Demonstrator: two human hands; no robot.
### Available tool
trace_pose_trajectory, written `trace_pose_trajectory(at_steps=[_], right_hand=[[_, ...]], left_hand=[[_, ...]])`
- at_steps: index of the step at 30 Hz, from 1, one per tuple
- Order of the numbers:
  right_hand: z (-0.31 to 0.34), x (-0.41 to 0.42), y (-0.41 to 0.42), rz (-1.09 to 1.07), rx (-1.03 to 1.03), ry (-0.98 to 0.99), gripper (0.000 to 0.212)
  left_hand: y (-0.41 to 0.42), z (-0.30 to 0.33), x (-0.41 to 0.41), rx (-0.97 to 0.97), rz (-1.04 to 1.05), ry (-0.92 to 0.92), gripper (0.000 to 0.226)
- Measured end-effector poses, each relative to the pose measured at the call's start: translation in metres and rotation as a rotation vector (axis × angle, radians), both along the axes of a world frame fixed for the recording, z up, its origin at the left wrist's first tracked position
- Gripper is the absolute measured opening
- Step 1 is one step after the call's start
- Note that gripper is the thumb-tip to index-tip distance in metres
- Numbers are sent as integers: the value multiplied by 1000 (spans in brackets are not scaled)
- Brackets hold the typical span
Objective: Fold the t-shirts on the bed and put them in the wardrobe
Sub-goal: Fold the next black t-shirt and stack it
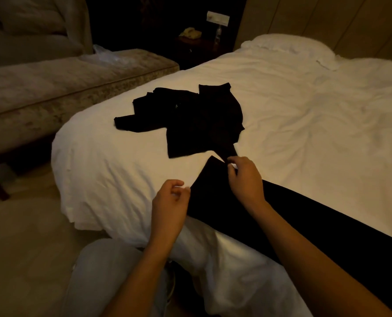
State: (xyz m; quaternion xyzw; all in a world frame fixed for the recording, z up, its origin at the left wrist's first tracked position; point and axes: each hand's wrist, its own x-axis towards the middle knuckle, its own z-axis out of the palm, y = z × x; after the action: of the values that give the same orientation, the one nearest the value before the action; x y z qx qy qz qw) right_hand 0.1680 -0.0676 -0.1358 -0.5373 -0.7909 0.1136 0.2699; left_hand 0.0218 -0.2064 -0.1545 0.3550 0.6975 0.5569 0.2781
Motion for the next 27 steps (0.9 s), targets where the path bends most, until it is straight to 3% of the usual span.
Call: trace_pose_trajectory(at_steps=[5, 11, 17, 20, 25, 27], right_hand=[[-4, 72, -46, -73, -5, -102, 36], [-15, 160, -83, -282, -64, -169, 45], [-21, 249, -111, -472, -97, -221, 51], [-22, 283, -121, -531, -86, -215, 51], [-21, 327, -136, -668, -42, -187, 60], [-19, 340, -142, -723, -99, -136, 68]], left_hand=[[12, 11, 40, 163, -66, 486, 32], [16, 15, 109, 111, -457, 600, 55], [28, 5, 181, 109, -686, 746, 56], [33, 2, 212, 90, -733, 762, 57], [37, 13, 253, -1, -761, 523, 56], [44, 9, 261, -42, -750, 547, 57]])
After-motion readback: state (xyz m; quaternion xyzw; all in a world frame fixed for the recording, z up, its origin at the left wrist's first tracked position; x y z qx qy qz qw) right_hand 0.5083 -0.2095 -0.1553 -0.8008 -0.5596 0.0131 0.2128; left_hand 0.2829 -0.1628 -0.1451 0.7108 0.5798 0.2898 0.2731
